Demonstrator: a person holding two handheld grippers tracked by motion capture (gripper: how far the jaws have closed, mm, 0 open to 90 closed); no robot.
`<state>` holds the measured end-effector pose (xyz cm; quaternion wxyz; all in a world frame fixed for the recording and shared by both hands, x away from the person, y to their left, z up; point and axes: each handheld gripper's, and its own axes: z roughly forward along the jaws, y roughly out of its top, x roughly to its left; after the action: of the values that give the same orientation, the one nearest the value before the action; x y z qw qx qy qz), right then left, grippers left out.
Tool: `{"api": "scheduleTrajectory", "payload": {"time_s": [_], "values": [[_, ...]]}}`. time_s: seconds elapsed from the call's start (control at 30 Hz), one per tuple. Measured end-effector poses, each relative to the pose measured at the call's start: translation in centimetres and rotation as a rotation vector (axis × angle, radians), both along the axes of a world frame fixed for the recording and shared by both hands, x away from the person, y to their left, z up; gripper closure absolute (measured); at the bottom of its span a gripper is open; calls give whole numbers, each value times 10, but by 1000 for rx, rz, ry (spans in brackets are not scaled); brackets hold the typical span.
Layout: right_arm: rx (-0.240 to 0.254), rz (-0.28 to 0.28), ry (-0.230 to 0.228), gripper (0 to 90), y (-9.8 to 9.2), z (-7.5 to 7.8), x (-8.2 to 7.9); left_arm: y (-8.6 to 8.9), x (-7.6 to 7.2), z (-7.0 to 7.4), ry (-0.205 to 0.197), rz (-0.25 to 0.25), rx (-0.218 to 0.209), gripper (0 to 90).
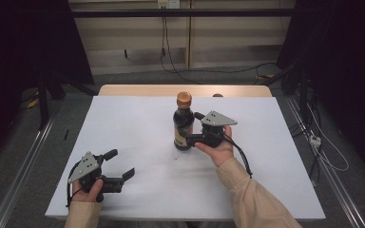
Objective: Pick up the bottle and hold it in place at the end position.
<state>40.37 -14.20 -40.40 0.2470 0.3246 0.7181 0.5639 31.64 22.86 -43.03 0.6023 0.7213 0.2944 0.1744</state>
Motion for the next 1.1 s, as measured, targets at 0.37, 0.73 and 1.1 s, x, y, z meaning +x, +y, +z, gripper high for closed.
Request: {"api": "scheduleTrajectory", "payload": {"time_s": [0.37,0.73,1.1], "values": [[18,-5,26,112,-13,-1,-8,-5,5,7,0,16,-13,37],[11,0,41,108,-17,-3,-14,-19,19,25,-1,-3,5,39],[21,10,56,117,-13,-5,-11,-34,31,33,23,-12,3,39]]}}
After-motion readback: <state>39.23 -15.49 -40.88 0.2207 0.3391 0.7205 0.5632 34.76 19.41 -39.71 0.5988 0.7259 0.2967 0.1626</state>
